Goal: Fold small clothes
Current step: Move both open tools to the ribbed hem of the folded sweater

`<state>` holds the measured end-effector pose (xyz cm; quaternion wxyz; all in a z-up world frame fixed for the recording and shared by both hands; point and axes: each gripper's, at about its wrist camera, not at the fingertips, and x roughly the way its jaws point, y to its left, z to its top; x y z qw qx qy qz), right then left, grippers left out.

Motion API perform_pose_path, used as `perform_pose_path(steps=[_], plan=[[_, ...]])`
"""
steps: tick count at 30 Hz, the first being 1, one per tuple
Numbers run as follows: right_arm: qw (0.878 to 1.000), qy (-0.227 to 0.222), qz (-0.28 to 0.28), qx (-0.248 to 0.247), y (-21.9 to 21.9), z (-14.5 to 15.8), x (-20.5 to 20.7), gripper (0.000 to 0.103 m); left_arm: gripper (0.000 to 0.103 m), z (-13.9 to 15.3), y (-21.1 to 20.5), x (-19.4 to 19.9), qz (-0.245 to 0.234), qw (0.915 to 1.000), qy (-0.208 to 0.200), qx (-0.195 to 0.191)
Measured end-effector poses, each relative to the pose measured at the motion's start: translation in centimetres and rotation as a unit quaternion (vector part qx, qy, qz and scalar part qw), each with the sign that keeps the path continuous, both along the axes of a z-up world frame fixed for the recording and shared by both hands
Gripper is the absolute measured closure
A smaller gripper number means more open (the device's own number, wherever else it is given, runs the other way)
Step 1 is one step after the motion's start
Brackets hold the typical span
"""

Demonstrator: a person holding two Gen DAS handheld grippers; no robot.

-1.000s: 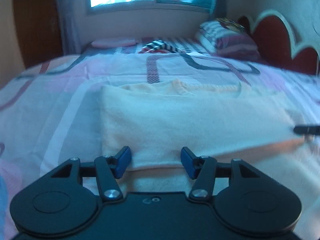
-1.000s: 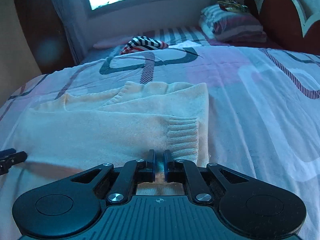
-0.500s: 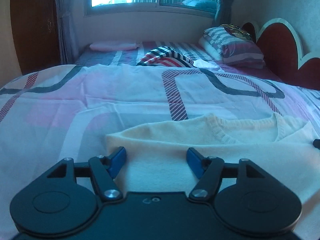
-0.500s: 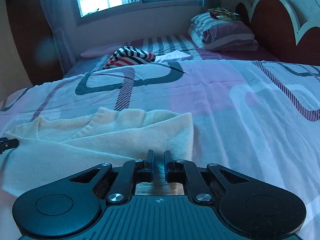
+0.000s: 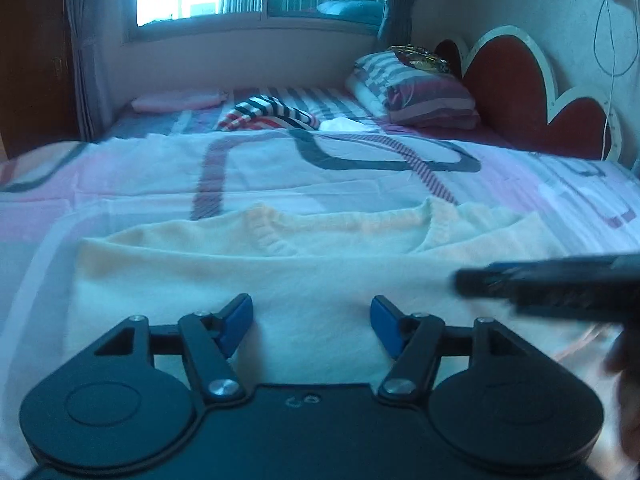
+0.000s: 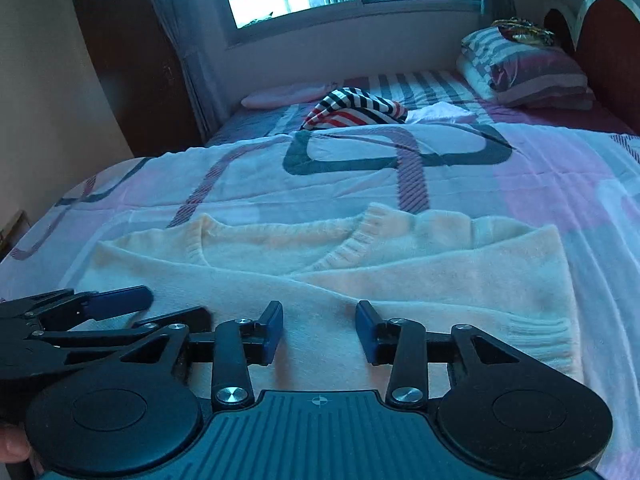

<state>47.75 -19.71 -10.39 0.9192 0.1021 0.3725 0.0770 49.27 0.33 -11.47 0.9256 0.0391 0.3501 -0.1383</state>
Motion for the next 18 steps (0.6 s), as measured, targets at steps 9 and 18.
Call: perform_pose_path(steps=[9, 18], plan=[[0.997, 0.015, -0.058, -0.045, -6.2, 0.2, -1.9, 0.076, 0.037, 1.1, 5.0, -1.2, 0.06, 0.9976, 0.003, 0.034], [0.999, -0.011, -0.011, -0.046, -2.8, 1.6, -5.7, 0.075, 0.037, 2.1, 2.2, -4.2, 0.048, 0.9984, 0.003, 0.032]])
